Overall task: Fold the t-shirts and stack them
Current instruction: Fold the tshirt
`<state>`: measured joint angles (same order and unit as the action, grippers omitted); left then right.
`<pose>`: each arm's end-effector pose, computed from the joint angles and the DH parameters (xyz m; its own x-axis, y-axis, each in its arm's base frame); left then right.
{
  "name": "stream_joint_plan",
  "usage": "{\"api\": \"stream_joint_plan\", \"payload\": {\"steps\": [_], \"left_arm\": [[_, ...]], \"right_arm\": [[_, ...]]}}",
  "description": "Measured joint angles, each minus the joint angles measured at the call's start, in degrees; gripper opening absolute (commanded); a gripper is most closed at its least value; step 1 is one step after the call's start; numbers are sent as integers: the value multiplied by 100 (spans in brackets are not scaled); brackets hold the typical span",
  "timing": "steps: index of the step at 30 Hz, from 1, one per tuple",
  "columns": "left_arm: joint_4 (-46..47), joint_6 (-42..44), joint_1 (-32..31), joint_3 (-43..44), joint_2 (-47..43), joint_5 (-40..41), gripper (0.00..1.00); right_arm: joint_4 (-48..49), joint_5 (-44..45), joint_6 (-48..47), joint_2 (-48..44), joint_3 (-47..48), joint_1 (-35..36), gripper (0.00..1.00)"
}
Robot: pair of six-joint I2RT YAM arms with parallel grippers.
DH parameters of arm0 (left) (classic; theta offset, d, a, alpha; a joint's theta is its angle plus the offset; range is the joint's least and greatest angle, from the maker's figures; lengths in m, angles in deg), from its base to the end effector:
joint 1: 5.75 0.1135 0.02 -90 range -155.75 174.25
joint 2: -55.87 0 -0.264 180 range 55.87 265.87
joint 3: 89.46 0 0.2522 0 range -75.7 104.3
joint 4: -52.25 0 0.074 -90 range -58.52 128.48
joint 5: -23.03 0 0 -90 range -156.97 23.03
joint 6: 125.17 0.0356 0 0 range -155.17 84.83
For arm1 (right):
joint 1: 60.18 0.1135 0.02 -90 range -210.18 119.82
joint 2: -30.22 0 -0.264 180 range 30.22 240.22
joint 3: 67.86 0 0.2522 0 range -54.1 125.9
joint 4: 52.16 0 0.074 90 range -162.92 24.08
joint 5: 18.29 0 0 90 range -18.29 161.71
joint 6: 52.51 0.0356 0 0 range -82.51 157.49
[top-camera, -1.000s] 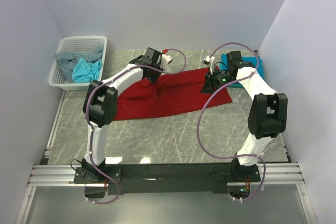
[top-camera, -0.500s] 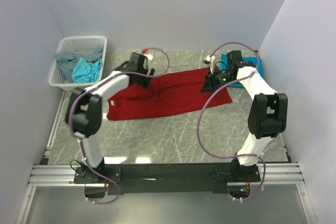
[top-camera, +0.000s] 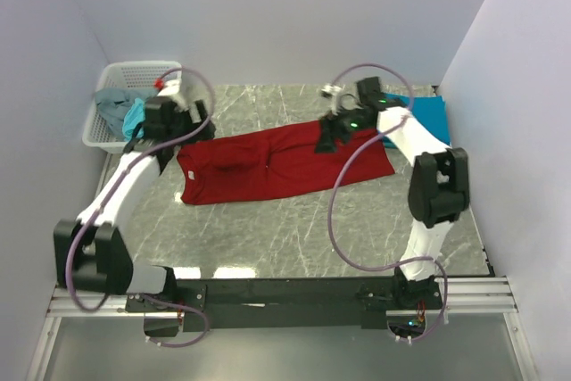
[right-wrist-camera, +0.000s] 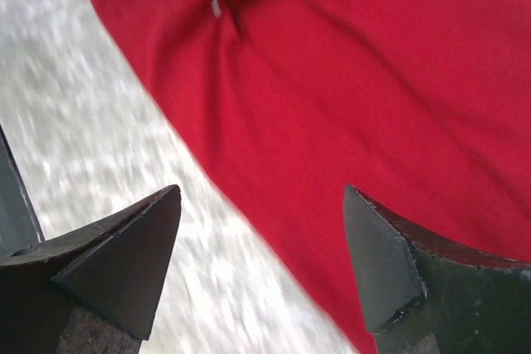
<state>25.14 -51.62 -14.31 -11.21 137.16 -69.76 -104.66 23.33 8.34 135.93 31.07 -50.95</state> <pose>0.3227 -0.0503 0.3061 -0.5302 -0.2062 -0.8224 0.0419 0.9624 -0.2683 0.3825 0.0891 0.2539 -0.5056 -0.4099 -0.7592 -0.8356 0.4519 0.3124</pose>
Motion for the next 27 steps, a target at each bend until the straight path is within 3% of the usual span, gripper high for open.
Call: {"api": "stream_joint_plan", "payload": {"steps": [6, 8, 14, 27], "left_arm": [[251, -577, 745, -1207, -1360, -542, 98], [295, -575, 807, -1333, -1526, -662, 96], [260, -398, 798, -1742, -1600, -870, 94], [240, -262, 798, -1871, -1668, -1054, 92]], "right_arm": [[743, 350, 1792, 1156, 1397, 1191, 80], [973, 444, 2448, 1661, 1976, 1467, 71], [1401, 1113, 4006, 2758, 2828, 1790, 62], [1526, 1847, 4916, 3416, 3324, 1858, 55]]}}
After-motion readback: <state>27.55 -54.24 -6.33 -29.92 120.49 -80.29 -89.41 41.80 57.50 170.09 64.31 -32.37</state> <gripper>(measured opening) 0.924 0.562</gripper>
